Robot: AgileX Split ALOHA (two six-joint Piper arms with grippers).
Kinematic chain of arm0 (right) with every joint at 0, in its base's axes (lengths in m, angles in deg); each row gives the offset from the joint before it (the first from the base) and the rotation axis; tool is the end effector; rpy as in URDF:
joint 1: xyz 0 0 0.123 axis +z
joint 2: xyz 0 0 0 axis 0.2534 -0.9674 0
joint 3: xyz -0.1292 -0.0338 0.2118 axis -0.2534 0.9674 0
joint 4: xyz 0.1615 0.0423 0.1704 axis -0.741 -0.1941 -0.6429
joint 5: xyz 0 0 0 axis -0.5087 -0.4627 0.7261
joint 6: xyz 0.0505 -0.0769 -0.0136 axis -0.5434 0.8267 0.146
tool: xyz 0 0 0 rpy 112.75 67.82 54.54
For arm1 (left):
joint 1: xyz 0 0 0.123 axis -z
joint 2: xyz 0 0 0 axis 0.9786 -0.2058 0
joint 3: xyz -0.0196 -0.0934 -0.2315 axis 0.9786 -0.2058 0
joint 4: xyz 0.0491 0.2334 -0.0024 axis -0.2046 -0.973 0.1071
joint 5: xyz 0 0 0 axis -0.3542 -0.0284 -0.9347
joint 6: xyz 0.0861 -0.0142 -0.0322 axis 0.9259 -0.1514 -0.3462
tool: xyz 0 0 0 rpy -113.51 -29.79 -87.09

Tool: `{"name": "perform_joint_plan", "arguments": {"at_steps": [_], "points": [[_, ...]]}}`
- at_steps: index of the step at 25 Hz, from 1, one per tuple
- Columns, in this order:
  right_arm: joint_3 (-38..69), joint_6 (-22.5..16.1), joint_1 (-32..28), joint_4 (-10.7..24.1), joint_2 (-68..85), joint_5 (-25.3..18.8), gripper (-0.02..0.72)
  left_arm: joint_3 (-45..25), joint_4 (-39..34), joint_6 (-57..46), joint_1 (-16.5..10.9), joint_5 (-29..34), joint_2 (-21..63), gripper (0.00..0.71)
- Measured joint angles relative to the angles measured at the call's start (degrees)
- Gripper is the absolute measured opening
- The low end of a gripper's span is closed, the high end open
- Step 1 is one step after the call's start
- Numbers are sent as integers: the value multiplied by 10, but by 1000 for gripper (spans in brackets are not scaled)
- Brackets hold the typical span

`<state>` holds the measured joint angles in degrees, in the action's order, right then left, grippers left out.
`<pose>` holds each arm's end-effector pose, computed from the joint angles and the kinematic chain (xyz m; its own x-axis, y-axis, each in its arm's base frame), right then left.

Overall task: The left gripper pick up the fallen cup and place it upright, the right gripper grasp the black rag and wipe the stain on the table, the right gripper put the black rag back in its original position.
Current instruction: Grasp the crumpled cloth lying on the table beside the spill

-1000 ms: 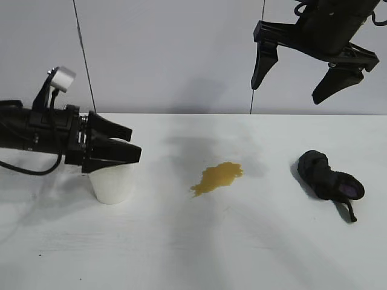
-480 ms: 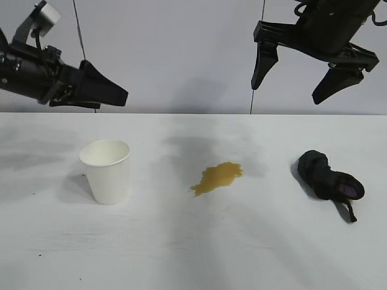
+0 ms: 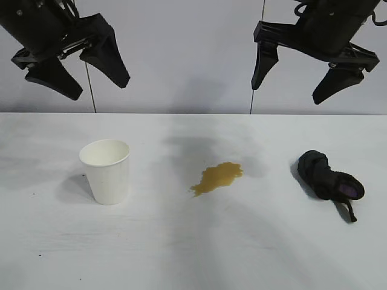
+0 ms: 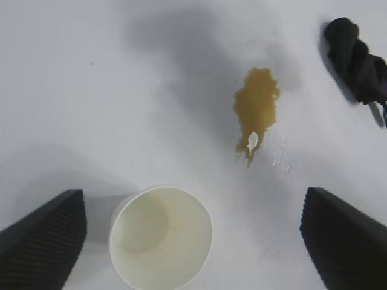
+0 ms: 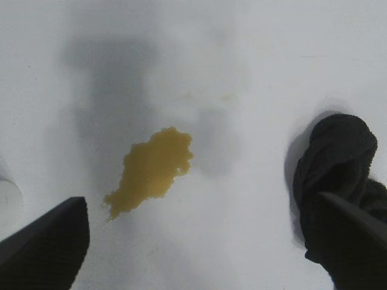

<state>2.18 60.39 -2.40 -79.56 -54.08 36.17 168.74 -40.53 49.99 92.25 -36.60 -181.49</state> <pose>0.3615 0.0883 0.2301 -0.8932 0.0377 -0.4480 -0.0567 0.9791 0.1956 0.3519 -0.1243 0.2194 -0.8527 0.2555 -0.4557 0.4226 0.8502 -0.3140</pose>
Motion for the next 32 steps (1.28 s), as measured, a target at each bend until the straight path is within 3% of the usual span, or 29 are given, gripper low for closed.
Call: {"name": "perform_joint_plan", "arguments": {"at_steps": [6,22,32], "points": [[0,0,0,6,0,0,694,0,2,-18,2,34,0,693],[0,0,0,51,-14,-35,694,0,30,-23,2,34,0,694],[0,-33,0,99,-95,-42,683,0,30,-57,2,21,0,694]]}}
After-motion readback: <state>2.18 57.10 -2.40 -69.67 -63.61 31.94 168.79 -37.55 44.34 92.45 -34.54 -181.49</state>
